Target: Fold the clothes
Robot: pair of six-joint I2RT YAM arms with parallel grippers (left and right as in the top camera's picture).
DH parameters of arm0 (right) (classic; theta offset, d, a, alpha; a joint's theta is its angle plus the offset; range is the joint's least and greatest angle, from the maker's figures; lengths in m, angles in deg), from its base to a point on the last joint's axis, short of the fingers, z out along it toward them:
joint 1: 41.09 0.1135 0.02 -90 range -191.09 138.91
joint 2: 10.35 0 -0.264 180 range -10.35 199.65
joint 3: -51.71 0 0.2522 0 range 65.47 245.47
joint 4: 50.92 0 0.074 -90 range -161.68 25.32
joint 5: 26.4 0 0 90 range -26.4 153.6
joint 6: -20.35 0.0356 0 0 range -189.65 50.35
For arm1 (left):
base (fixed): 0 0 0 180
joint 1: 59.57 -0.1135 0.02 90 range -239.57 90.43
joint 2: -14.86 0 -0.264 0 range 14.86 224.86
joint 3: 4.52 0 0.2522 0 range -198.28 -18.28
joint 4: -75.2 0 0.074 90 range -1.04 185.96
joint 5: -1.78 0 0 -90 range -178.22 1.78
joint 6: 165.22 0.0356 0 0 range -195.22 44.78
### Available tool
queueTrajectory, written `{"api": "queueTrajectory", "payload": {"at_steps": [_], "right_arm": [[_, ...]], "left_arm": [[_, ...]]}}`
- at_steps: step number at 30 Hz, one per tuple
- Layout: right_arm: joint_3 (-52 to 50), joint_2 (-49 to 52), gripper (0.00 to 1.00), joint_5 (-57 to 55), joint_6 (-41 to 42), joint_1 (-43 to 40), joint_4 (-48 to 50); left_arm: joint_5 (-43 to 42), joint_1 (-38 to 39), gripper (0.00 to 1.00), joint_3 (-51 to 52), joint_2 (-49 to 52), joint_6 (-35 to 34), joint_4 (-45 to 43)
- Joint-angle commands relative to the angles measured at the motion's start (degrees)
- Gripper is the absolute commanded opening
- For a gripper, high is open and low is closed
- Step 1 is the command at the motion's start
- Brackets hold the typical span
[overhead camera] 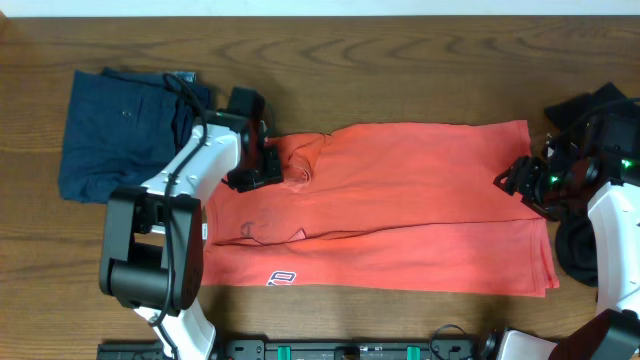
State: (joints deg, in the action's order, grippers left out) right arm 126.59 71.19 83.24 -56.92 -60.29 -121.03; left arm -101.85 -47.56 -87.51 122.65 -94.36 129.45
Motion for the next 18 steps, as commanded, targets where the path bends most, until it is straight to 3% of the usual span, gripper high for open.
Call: {"api": "queueTrajectory", "payload": {"at_steps": [1,2,5,18], "right_arm": [[0.9,0.2,0.64,-0.2,-0.8,0.5,-0.1],[0.9,0.2,0.64,-0.2,-0.8,0.5,-0.1],[0.9,0.2,0.64,-0.2,-0.9,0.5,-0.3],[0.9,0.2,0.64,-0.2,-0.9,0.5,-0.3]], "left_arm": [[2.8,0.0,0.46,2.7,-0.4,-1.1,-3.1],[2.8,0.0,0.41,2.9,-0.4,-1.1,-3.5],[2.7,0.0,0.06,2.9,-0.4,-1.1,-3.1],[4.7,-0.6,0.06,-4.5,-4.3,4.3,6.7]]}}
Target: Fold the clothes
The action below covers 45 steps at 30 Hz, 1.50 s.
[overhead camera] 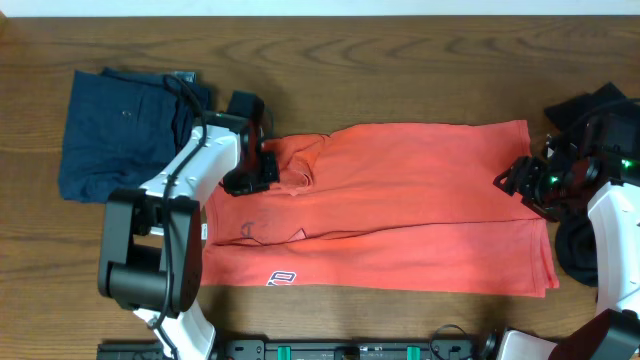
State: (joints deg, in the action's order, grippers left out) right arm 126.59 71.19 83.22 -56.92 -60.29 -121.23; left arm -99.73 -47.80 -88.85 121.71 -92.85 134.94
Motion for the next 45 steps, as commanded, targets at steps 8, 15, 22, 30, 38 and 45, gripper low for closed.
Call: {"api": "queueTrajectory", "payload": {"at_steps": [8,15,22,30,38,45], "right_arm": [[0.9,0.2,0.65,-0.2,-0.9,0.5,0.0],[0.9,0.2,0.65,-0.2,-0.9,0.5,0.2],[0.9,0.2,0.66,-0.2,-0.8,0.5,0.7],[0.9,0.2,0.66,-0.2,-0.9,0.5,0.0],[0.9,0.2,0.67,-0.2,-0.9,0.5,0.1],[0.9,0.2,0.67,-0.2,-0.9,0.5,0.0]], "left_arm": [[14.2,-0.3,0.06,-3.4,-4.7,3.0,6.6],[12.3,-0.3,0.64,-3.4,-4.7,3.0,8.4],[-2.8,0.1,0.59,-3.4,-4.7,5.4,4.5],[-1.1,0.5,0.36,-0.6,-4.6,5.4,5.4],[3.9,0.5,0.29,4.8,-4.6,5.4,1.0],[3.8,0.5,0.47,8.5,-4.6,5.4,-8.5]]}}
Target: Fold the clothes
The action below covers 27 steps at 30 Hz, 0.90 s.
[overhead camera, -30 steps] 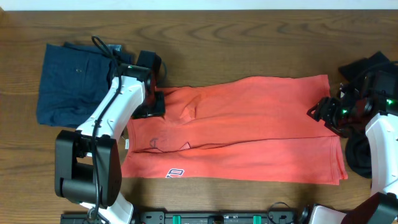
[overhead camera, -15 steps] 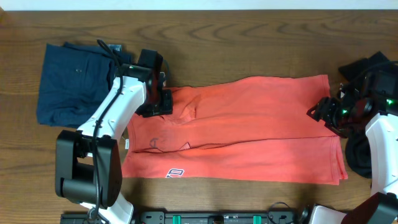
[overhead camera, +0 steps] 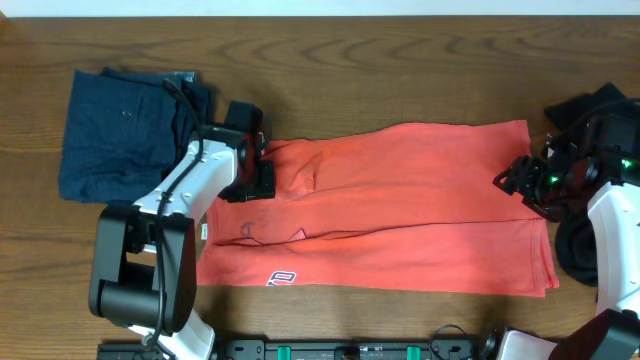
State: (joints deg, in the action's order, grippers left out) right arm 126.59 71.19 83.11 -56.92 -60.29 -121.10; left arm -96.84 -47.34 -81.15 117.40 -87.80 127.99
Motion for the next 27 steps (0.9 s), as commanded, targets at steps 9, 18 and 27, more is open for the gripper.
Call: {"api": "queueTrajectory", "payload": {"at_steps": [9,18,27], "right_arm": [[0.9,0.2,0.67,0.0,-0.9,0.5,-0.6],[0.9,0.2,0.67,0.0,-1.1,0.5,-0.8],[0.9,0.2,0.67,0.0,-1.1,0.5,-0.8]], "left_arm": [[0.9,0.1,0.28,0.9,-0.3,0.3,-3.8],[0.5,0.1,0.07,-0.1,-0.4,0.6,-1.8],[0.5,0.0,0.06,-6.2,-1.7,1.4,10.3]]}}
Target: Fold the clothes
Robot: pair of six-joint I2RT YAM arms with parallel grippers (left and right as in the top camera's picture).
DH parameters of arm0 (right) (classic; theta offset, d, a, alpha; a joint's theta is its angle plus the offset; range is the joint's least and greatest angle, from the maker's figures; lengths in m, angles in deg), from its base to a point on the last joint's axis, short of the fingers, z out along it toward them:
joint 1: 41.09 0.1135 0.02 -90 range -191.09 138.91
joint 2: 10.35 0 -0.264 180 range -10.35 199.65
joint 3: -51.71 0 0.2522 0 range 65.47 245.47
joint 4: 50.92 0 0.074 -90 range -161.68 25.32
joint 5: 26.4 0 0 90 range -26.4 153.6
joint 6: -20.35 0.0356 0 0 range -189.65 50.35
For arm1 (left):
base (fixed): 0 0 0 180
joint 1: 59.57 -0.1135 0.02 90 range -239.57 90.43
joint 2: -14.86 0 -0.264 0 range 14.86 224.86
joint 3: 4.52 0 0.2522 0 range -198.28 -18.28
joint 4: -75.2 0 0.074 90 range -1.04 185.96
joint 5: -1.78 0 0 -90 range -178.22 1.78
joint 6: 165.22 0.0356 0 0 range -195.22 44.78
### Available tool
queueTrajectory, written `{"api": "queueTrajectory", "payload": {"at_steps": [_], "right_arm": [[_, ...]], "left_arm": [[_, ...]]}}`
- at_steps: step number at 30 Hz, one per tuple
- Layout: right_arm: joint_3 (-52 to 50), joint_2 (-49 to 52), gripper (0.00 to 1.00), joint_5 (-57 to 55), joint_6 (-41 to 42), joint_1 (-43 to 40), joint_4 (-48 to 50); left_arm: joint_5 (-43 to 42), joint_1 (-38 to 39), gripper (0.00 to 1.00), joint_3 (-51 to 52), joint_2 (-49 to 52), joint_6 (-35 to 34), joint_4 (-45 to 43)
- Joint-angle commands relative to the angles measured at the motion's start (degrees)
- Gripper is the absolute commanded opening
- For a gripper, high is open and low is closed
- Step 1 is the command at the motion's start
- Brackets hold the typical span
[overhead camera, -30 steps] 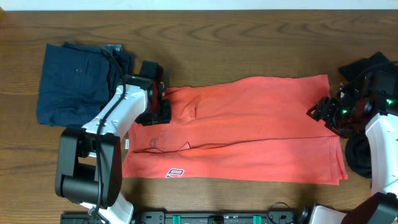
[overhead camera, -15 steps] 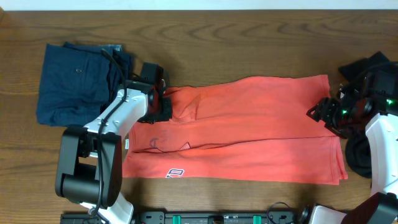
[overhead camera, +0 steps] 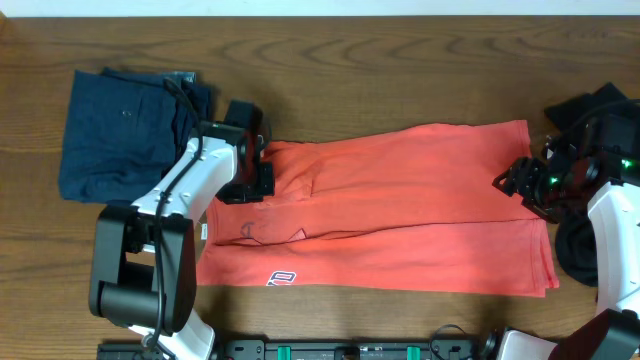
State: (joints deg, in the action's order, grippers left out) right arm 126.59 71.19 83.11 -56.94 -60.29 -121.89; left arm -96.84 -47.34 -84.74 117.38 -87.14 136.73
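An orange garment (overhead camera: 400, 210) lies lengthwise across the table, folded along its length, with a small logo near its front left corner. My left gripper (overhead camera: 256, 186) rests on its upper left end, apparently shut on the cloth there. At the garment's right edge, halfway up, my right gripper (overhead camera: 512, 184) appears shut on the cloth. The fingertips of both are hard to make out from above.
A folded navy garment (overhead camera: 120, 135) lies at the back left, close behind the left arm. Dark cloth (overhead camera: 590, 103) and a black round object (overhead camera: 575, 245) sit at the far right by the right arm.
The left gripper has barely shifted. The garment's upper left edge now runs straighter and the wrinkle beside the gripper is flatter. The right arm has not moved.
At first the left gripper sat on the garment's upper left part, with cloth bunched up just right of it. It was then slightly further left, then at the left end with the bunch drawn out. Now that end lies nearly flat. The right gripper stayed at the right edge throughout.
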Motion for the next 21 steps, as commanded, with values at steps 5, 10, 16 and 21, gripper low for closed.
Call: {"api": "queueTrajectory", "payload": {"at_steps": [5,10,16,21], "right_arm": [[0.9,0.2,0.67,0.0,-1.1,0.5,0.0],[0.9,0.2,0.67,0.0,-1.1,0.5,-0.1],[0.9,0.2,0.67,0.0,-1.1,0.5,0.0],[0.9,0.2,0.67,0.0,-1.1,0.5,0.0]], "left_arm": [[1.2,0.0,0.6,-2.6,-1.8,0.9,2.6],[8.6,0.0,0.6,-1.1,-1.4,1.0,2.5],[10.2,0.0,0.45,1.0,0.5,0.9,0.5],[7.4,0.0,0.31,3.4,0.6,0.7,-3.8]]}}
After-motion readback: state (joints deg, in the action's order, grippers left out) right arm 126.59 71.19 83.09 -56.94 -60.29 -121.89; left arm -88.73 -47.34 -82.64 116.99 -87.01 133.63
